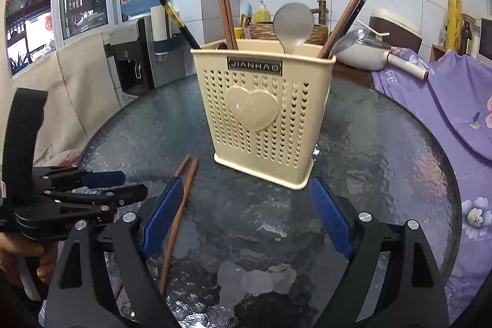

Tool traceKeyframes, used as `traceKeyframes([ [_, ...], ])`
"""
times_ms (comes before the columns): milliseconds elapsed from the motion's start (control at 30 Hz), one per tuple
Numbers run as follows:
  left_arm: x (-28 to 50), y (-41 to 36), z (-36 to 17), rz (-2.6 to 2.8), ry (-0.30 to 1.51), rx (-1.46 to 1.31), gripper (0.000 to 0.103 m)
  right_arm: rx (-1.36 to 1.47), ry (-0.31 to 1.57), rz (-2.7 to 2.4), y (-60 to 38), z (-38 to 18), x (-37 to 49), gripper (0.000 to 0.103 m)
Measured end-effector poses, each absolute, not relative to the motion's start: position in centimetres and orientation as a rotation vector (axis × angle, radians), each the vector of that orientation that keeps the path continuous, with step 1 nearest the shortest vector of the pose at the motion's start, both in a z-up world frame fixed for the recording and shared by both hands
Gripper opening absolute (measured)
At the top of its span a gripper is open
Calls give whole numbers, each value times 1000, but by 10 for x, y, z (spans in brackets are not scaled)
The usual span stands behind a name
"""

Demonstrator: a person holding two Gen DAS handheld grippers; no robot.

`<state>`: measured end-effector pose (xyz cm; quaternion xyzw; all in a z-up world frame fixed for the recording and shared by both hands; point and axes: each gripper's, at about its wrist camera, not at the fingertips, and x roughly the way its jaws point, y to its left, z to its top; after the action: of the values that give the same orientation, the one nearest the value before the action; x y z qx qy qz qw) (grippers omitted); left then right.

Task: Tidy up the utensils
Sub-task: 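Open both tools and move them back toward the last wooden chopsticks, then grasp a wooden chopstick with the left tool while the right grasps another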

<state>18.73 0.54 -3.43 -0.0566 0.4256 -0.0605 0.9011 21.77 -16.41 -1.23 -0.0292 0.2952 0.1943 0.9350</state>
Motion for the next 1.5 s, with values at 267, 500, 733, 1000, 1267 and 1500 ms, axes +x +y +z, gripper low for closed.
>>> traceKeyframes([
  [267, 202, -3, -45, -119, 920, -91, 30, -49, 635, 403, -166, -21, 224, 84],
  [500, 223, -10, -47, -109, 922, -56, 20, -57, 664, 405, -161, -24, 231, 84],
  [733, 244, -2, -47, -102, 934, -41, 9, -58, 712, 422, -152, -30, 241, 83],
  [1000, 241, 25, -46, -74, 941, -57, 7, -92, 830, 512, -114, -50, 258, 73],
  [1267, 238, 38, -47, -70, 947, -90, 7, -175, 936, 533, -70, -65, 281, 54],
  [1500, 239, 39, -47, -79, 951, -108, 7, -222, 931, 509, -52, -66, 294, 38],
])
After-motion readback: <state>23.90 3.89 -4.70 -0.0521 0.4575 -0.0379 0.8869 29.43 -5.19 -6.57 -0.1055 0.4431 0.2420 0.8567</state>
